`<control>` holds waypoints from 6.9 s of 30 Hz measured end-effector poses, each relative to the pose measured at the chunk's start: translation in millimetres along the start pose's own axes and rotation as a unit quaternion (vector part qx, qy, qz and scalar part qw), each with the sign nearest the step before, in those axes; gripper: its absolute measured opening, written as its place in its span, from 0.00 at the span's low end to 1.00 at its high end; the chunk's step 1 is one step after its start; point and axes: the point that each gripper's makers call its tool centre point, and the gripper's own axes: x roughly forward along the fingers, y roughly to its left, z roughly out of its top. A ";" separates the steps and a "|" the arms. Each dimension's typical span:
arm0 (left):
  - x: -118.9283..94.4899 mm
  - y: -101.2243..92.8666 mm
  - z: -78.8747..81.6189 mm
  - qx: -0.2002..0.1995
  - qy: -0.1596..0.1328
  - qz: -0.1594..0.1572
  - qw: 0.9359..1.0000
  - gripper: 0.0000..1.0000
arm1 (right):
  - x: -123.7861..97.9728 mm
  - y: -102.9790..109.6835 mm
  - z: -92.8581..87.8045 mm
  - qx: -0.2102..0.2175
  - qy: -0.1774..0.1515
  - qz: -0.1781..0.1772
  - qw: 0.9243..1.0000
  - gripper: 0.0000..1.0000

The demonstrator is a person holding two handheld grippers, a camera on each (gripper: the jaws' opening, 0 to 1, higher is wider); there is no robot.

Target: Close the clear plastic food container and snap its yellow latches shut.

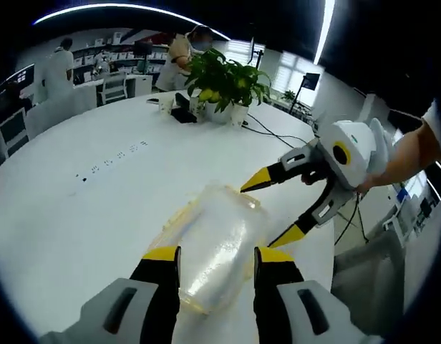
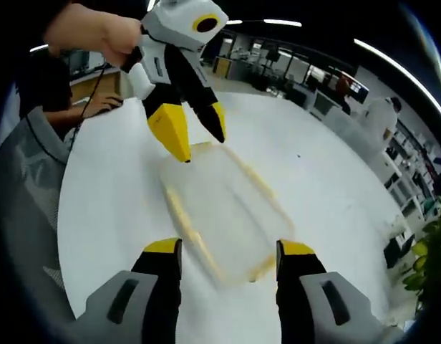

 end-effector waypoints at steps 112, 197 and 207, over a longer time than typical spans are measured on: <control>-31.5 62.7 -128.3 0.003 -0.060 0.181 0.982 0.36 | 78.7 50.0 4.8 0.030 -0.003 0.006 1.000 0.39; -201.2 -44.0 -147.7 -0.078 -0.127 0.288 0.946 0.44 | -75.2 159.9 20.3 0.229 -0.086 -0.069 0.967 0.56; -206.6 -36.3 -151.8 -0.063 -0.127 0.325 0.935 0.42 | -76.4 158.6 22.5 0.197 -0.089 -0.090 0.972 0.55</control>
